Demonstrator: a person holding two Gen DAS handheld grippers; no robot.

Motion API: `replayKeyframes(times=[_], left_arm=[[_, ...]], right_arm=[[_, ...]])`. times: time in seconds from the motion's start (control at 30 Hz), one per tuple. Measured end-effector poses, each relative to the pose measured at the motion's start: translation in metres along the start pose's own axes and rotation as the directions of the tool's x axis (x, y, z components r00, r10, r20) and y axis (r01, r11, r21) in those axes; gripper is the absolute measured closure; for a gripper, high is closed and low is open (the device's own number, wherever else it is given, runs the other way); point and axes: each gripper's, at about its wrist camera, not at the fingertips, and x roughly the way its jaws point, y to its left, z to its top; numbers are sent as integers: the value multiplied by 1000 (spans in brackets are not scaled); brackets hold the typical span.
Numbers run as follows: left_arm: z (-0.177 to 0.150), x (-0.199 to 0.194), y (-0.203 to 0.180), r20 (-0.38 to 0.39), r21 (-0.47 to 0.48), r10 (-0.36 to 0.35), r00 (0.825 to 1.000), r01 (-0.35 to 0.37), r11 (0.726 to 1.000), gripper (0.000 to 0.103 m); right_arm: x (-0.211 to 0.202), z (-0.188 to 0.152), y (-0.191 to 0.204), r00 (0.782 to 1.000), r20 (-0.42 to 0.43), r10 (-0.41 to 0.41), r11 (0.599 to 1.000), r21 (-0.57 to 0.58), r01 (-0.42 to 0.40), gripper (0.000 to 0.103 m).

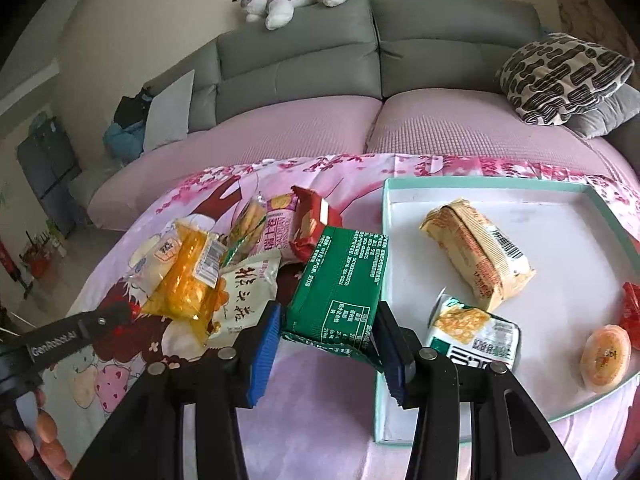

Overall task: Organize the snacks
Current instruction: 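Grip the green box with the right tool while the left tool holds the red candy, then carry the red candy and green box over the tray and open both tools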

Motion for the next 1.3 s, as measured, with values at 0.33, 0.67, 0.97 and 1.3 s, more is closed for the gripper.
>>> replayKeyframes(times=[0.33,0.67,0.97,1.3], left_arm=[[3,-22,-26,64,40,-8,998,5,999,83],[-5,-18,-106,58,190,-151,987,138,972,83],[-22,-6,-183,9,334,-256,967,239,912,83],[-42,0,-244,-33,462,-336,941,312,830,83]], right_arm=[[-16,6,-23,999,40,-3,999,54,1,54],[-40,13,-83,991,85,-102,983,163,87,54],[-60,11,-136,976,103,-190,958,236,161,54],[-72,10,-180,965,104,-240,931,307,199,54]])
